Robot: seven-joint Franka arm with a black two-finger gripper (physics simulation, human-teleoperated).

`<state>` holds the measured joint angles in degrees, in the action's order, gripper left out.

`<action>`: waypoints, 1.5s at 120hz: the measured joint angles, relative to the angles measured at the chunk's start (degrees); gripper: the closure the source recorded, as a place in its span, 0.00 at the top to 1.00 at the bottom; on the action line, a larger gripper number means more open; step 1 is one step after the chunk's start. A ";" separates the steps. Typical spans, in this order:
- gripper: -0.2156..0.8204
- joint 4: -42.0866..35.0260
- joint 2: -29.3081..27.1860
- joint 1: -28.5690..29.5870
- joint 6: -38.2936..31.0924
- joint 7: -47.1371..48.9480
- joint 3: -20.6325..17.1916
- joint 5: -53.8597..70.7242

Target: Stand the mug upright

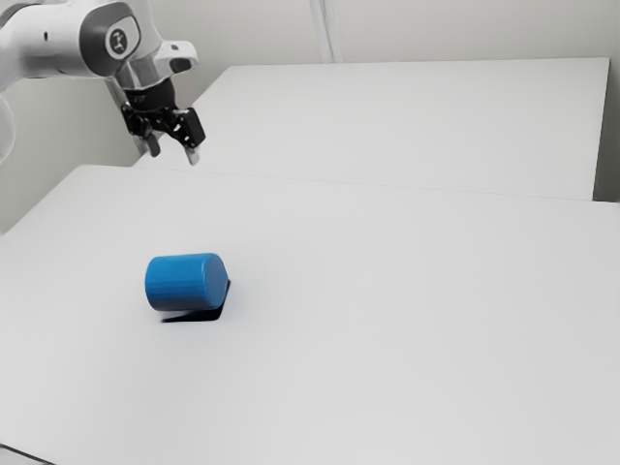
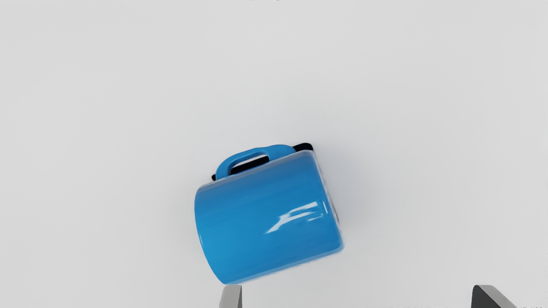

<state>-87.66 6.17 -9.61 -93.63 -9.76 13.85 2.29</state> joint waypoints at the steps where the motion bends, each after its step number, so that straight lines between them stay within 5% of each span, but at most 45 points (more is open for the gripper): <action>1: 0.77 -0.09 -0.09 -0.05 -0.02 -0.04 -0.01 -0.01; 27: 0.77 -7.02 -5.49 -0.62 -0.19 -0.69 1.13 -2.22; 47: 0.77 -12.03 -7.04 -3.83 0.31 -1.28 7.72 -11.74; 69: 0.77 -18.02 -7.18 0.77 1.75 -4.09 9.13 -23.65; 112: 0.77 -19.91 -1.88 12.46 3.02 -13.86 13.73 -35.06; 180: 0.77 -21.32 8.11 12.72 -0.10 -25.40 18.82 -46.48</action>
<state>-108.98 14.28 3.11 -93.73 -35.16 32.68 -44.19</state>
